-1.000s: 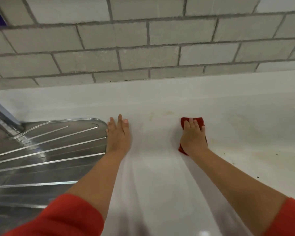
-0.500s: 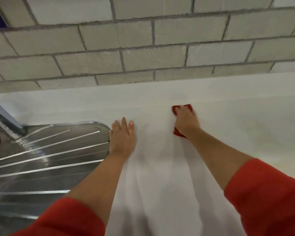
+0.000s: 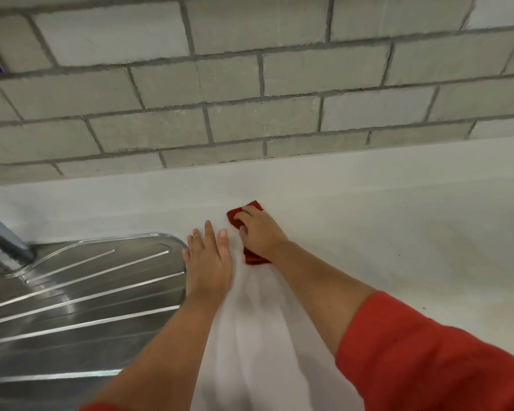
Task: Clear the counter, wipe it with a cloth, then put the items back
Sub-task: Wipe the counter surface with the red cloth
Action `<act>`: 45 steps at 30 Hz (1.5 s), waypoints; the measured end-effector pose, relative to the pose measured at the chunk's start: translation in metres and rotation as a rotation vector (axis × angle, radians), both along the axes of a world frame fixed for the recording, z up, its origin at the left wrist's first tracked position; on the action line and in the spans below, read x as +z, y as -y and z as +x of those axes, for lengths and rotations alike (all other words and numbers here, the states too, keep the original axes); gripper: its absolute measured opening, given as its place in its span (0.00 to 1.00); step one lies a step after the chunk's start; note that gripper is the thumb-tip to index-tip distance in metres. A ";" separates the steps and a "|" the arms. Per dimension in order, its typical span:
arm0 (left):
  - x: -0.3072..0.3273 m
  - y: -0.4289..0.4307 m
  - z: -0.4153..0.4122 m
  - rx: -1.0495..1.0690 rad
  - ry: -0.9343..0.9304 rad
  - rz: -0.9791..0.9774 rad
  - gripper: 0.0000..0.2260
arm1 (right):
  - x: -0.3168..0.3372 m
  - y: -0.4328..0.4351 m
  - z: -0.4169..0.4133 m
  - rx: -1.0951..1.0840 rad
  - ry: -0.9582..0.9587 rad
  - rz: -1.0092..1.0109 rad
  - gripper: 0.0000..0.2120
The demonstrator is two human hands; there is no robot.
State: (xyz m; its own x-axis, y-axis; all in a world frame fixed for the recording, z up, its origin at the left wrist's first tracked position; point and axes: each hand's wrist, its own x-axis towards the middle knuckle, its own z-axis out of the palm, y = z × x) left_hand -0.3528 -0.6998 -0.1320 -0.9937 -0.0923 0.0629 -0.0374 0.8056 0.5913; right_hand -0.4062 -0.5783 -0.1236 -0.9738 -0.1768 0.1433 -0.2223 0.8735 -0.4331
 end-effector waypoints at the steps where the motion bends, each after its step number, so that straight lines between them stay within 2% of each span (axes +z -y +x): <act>1: 0.000 0.000 0.000 0.003 -0.001 0.015 0.25 | 0.002 -0.014 -0.006 -0.046 -0.001 -0.011 0.18; 5: 0.002 -0.001 0.001 0.010 0.021 0.018 0.24 | 0.001 -0.079 -0.010 -0.225 0.021 -0.008 0.19; 9: 0.004 -0.002 0.001 -0.002 0.035 -0.053 0.24 | 0.002 -0.149 0.004 -0.555 0.087 0.151 0.21; 13: 0.004 -0.004 0.002 -0.011 0.050 -0.089 0.24 | 0.001 -0.143 0.021 -0.782 0.170 0.275 0.26; 14: 0.003 -0.004 0.001 -0.011 0.047 -0.106 0.24 | 0.000 -0.126 0.027 -0.763 0.150 0.325 0.29; 16: 0.001 -0.005 0.000 -0.008 0.046 -0.136 0.24 | -0.005 -0.081 0.042 -0.548 0.086 0.393 0.33; 19: 0.001 -0.003 0.000 -0.005 0.042 -0.107 0.24 | -0.007 -0.029 0.067 -0.100 0.008 0.313 0.25; 21: 0.002 -0.002 0.000 -0.002 0.041 -0.095 0.24 | -0.002 -0.044 0.070 0.048 0.014 0.260 0.24; 23: 0.000 -0.001 -0.001 -0.003 0.037 -0.154 0.24 | 0.002 -0.085 0.059 -0.009 0.043 0.222 0.23; 27: -0.002 -0.004 -0.001 0.006 0.040 -0.185 0.25 | 0.001 -0.168 0.032 -0.531 0.132 0.276 0.24; 30: -0.002 -0.005 -0.002 0.011 0.034 -0.140 0.25 | -0.002 -0.168 0.021 -0.755 0.196 0.313 0.26; 32: -0.003 -0.004 -0.001 0.010 0.030 -0.157 0.25 | -0.001 -0.144 0.019 -0.753 0.171 0.324 0.27; 36: -0.003 -0.006 -0.001 -0.002 0.031 -0.161 0.25 | -0.003 -0.076 0.045 -0.381 0.069 0.369 0.27; 39: 0.002 -0.004 0.000 0.023 -0.022 -0.118 0.24 | -0.003 -0.057 0.084 -0.242 0.086 0.227 0.25; 42: 0.011 -0.020 0.018 0.040 -0.213 0.006 0.21 | 0.022 -0.072 0.104 -0.278 0.254 -0.216 0.23; 43: 0.017 -0.037 0.026 -0.001 -0.238 0.098 0.19 | 0.033 -0.079 0.111 -0.292 0.304 -0.376 0.22; 45: 0.025 -0.083 0.037 -0.172 -0.196 0.173 0.17 | 0.058 -0.093 0.129 -0.337 0.255 -0.489 0.22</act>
